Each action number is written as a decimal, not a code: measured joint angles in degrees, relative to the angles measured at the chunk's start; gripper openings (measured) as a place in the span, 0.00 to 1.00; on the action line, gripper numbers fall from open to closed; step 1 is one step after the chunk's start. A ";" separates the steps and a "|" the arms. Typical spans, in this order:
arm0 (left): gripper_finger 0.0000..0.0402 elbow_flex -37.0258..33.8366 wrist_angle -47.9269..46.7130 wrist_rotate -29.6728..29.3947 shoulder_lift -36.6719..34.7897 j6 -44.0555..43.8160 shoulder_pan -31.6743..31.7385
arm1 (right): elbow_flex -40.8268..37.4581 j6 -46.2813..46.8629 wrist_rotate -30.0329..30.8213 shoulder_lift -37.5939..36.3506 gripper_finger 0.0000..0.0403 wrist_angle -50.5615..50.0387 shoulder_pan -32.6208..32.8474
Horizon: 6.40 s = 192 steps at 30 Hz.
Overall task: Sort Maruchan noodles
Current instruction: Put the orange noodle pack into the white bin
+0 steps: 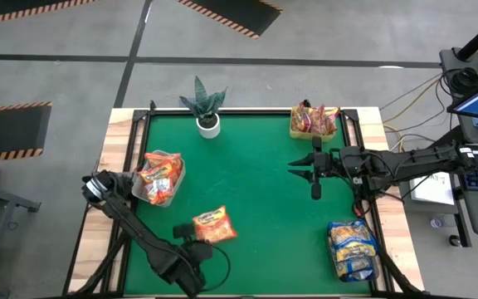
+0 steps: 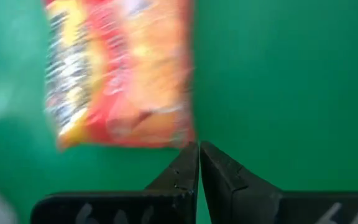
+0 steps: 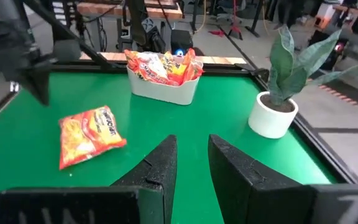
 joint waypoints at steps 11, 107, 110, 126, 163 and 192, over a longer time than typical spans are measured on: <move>0.00 -7.50 4.60 -4.72 -2.81 10.35 0.94 | 1.86 8.66 -7.32 2.45 0.20 9.14 0.39; 0.00 -28.76 33.09 -15.60 -8.57 5.02 -1.07 | 30.24 36.82 -15.51 61.12 0.82 -2.86 1.95; 0.00 -29.95 33.26 -15.71 -8.57 2.36 -1.87 | 29.52 38.88 -15.51 62.58 0.82 2.35 2.12; 0.00 -26.89 28.07 -12.49 -11.07 1.43 -6.46 | 34.49 42.61 -18.50 71.40 0.84 16.76 2.39; 0.00 -28.34 31.61 -17.42 -4.79 -2.45 -8.19 | 48.18 37.14 -29.93 83.69 0.81 23.75 2.81; 0.00 -27.81 27.72 -18.28 -7.89 -2.07 -8.84 | 54.18 34.01 -32.39 89.15 0.27 25.27 2.66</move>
